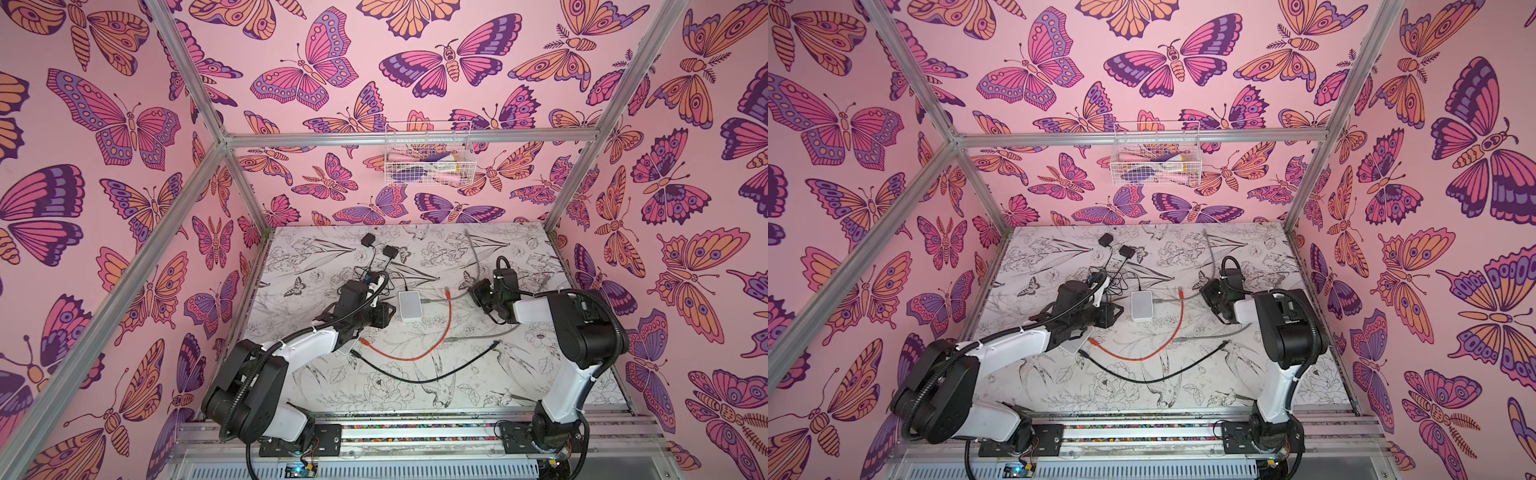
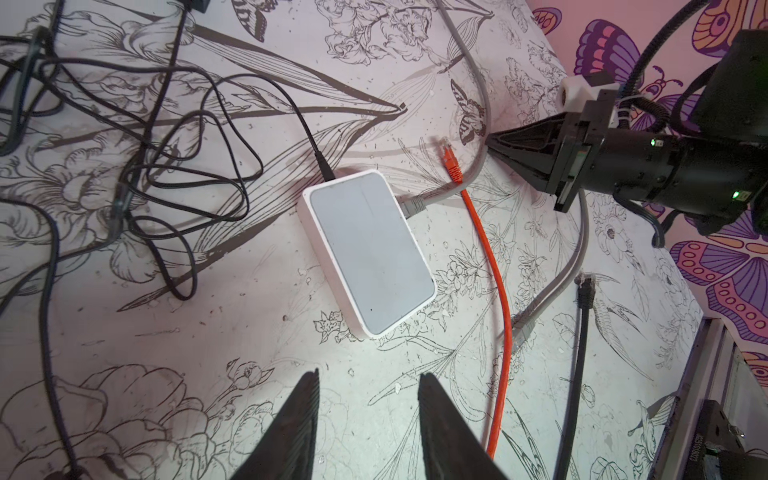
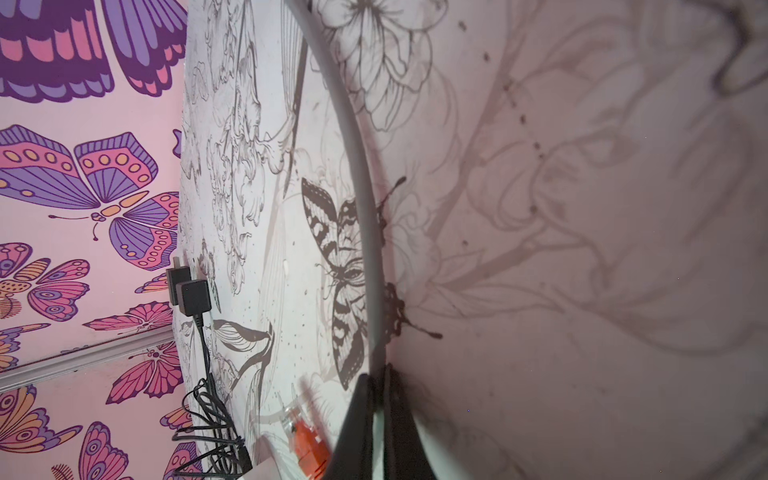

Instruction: Insert the plug into the switch port

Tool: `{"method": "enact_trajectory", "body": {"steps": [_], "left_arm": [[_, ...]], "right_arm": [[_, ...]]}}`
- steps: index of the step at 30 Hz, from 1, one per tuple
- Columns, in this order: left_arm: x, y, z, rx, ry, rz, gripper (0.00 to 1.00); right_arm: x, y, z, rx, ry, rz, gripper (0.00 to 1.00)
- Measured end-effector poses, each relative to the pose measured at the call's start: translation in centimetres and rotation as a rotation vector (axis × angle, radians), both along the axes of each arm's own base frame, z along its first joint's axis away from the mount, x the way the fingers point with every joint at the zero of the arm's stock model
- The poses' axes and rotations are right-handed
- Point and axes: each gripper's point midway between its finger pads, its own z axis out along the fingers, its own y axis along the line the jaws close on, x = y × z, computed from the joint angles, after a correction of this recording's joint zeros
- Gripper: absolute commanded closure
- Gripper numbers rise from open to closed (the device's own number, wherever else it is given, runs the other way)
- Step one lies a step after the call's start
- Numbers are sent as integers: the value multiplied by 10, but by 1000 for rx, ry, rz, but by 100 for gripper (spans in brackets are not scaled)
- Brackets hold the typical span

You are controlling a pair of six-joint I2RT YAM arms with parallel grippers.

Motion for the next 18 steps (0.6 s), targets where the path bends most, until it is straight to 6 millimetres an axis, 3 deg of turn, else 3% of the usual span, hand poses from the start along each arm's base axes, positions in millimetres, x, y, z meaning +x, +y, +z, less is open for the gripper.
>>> {"method": "enact_trajectory", "body": {"steps": [4,13,15,18], "left_arm": [[1,2,5,-4,-13,5,59],[-3,4,6,-8,-16,-2,57],[-6,0,6,-7,-20,-20,56],[-20,-18,4,13,-29,-84,55]], "right_arm": [[9,6,11,-2,-16,14,95],[47,28,60,6,-145,86,92],[55,33,64,17,-159,106,85],[53,37,60,9,-155,130,63]]}}
